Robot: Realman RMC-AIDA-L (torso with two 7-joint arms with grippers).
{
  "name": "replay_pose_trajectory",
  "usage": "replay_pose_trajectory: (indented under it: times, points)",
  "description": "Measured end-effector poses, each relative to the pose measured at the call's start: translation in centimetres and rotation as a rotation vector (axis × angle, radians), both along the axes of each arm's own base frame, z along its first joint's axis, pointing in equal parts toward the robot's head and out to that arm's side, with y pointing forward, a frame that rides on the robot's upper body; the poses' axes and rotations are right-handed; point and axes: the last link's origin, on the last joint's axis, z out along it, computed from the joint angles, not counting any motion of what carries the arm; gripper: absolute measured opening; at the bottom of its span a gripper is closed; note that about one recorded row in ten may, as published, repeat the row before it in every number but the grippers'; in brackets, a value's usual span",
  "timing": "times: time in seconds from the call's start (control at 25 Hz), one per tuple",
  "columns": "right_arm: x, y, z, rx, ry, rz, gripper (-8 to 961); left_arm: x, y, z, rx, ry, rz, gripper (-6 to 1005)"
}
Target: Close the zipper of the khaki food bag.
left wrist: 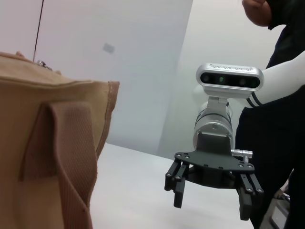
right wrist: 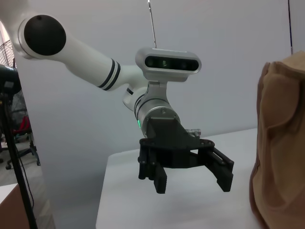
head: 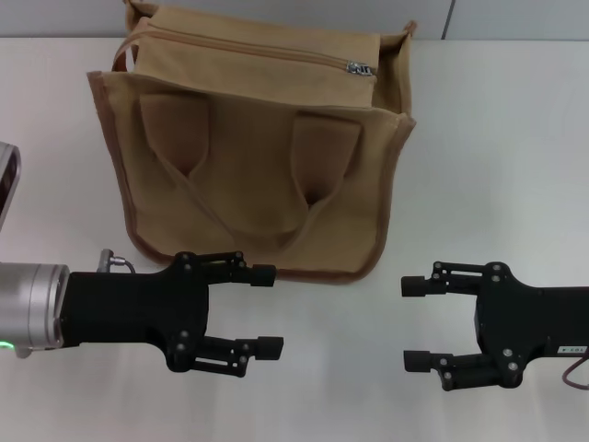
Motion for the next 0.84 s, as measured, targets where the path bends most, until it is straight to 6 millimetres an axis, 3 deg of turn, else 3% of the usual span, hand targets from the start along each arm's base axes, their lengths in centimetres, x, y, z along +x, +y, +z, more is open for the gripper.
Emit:
replay_pose_trajectory:
  times: [0.84]
  points:
    - [0.03,-0.08,-0.08,-0.005,0.003,-0.007,774,-0.21,-0.77,-0.36,-0.059,0.028,-0.021,832]
